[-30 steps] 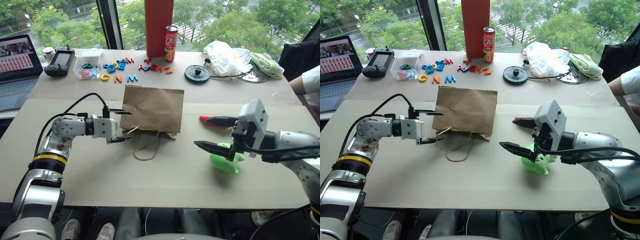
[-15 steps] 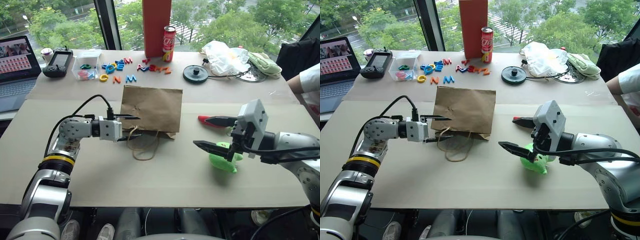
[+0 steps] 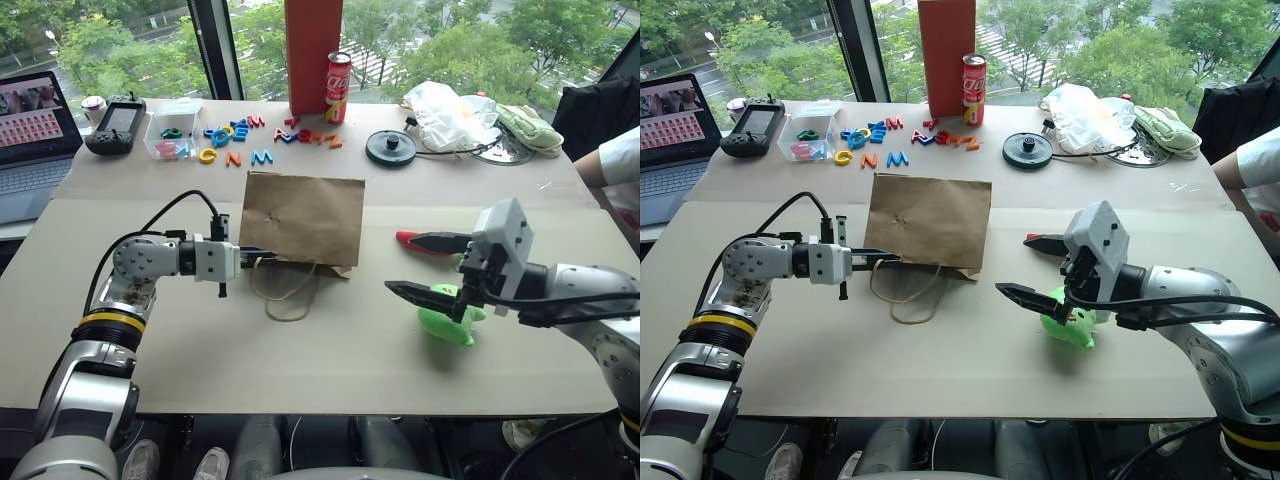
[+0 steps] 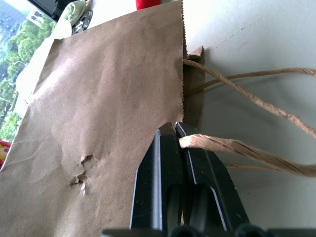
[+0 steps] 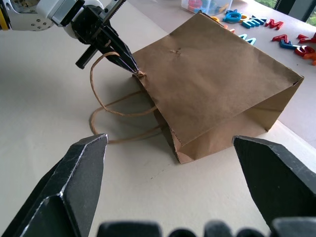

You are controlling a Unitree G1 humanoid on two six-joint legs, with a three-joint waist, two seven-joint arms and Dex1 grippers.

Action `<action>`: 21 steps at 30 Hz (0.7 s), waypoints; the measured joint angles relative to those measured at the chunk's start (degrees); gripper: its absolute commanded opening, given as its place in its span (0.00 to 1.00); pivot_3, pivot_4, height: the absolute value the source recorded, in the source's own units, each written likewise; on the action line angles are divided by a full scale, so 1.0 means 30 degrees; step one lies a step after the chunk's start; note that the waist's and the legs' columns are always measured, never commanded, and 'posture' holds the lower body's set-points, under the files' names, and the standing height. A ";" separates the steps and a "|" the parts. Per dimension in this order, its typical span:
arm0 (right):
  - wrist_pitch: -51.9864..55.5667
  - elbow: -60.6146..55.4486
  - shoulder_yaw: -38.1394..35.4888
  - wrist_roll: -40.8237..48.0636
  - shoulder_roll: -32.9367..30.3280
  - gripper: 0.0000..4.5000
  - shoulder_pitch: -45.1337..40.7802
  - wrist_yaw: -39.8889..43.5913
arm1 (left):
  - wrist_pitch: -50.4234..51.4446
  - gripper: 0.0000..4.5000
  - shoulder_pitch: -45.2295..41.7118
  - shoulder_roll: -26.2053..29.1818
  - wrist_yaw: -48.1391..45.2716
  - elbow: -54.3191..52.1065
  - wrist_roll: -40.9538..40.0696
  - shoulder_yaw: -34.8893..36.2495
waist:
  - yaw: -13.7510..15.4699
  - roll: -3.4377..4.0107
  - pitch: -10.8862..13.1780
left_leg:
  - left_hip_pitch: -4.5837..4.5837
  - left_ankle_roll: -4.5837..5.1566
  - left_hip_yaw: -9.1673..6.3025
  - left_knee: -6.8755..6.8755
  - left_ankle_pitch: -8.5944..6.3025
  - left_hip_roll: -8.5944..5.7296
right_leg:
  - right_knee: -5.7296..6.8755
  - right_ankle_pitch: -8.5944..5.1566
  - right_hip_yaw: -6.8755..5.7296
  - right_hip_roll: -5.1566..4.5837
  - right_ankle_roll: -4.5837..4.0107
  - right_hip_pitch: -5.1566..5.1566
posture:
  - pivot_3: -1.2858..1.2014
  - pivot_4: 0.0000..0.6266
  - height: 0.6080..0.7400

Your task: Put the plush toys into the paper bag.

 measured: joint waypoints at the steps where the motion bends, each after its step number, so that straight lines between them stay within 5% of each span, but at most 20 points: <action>1: 0.0000 0.0083 0.0063 -0.0118 0.0028 1.00 -0.0030 -0.0023 | 0.0587 0.02 -0.0002 -0.0036 -0.0008 -0.0380 -0.0301 0.0137 | -0.0005 0.0000 0.0000 | -0.0002 0.0000 -0.0001 0.0002 0.0000 0.0000 | 0.0001 0.0000 -0.0001 0.0000 0.0001 -0.0002 | 0.52 0.24 0.99; 13: 0.0060 0.0653 0.2068 -0.1190 0.0958 1.00 -0.0608 -0.0813 | 1.3744 0.02 -0.1359 -0.0746 0.2009 -0.5987 -0.5816 0.2959 | -0.0158 0.0001 -0.0001 | -0.0003 0.0001 -0.0037 0.0052 0.0000 0.0009 | 0.0032 -0.0003 0.0009 0.0033 0.0006 0.0015 | 0.52 0.24 0.99; 21: 0.1096 0.1637 0.3995 -0.1940 0.4464 0.45 -0.2950 -0.3468 | 1.5787 0.00 -0.1050 -0.1093 0.2401 -0.7545 -0.5865 0.3128 | -0.0337 0.0003 -0.0001 | -0.0006 0.0000 -0.0033 0.0065 0.0001 0.0014 | 0.0056 -0.0001 0.0029 0.0050 0.0002 0.0004 | 0.52 0.24 0.99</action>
